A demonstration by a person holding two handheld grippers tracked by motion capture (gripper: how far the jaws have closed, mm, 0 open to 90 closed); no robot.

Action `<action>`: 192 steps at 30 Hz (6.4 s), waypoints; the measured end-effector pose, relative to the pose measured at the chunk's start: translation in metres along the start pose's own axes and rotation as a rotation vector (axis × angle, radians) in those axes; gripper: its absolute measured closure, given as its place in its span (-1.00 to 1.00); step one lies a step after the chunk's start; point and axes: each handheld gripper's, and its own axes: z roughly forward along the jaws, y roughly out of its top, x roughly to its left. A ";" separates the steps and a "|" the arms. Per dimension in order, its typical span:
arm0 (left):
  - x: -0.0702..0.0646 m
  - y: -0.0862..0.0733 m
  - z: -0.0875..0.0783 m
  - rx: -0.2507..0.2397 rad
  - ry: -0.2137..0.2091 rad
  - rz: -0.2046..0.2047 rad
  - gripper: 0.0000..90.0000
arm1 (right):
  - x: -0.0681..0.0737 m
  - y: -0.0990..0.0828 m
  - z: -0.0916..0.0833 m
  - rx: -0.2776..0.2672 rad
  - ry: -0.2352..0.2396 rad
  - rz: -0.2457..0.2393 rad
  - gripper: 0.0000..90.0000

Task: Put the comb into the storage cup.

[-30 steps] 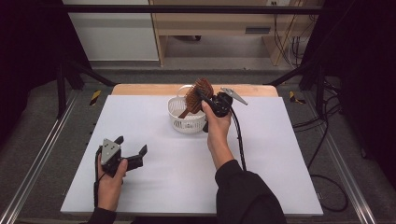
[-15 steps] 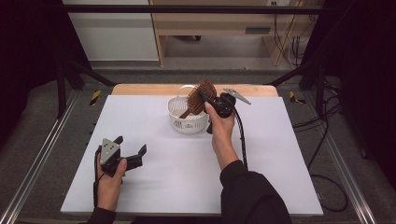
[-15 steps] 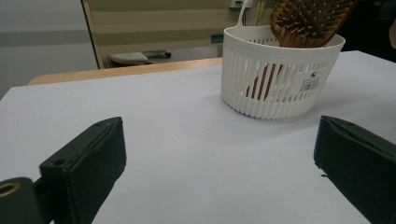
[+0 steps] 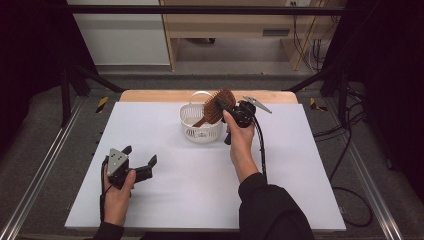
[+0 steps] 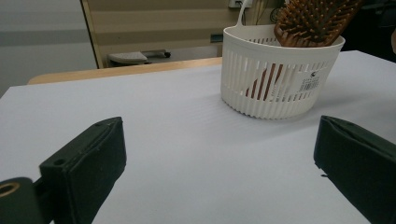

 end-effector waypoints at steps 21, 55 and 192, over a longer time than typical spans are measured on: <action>0.000 0.000 0.000 0.001 0.000 0.000 -0.94 | -0.009 -0.003 -0.003 0.013 -0.024 0.028 -0.10; -0.001 0.000 0.001 0.005 -0.004 0.004 -0.94 | -0.015 -0.001 -0.007 0.063 -0.037 0.038 -0.58; 0.028 -0.002 -0.050 -0.087 0.032 -0.034 -0.96 | -0.033 0.069 -0.165 -0.020 -0.085 -0.504 -0.92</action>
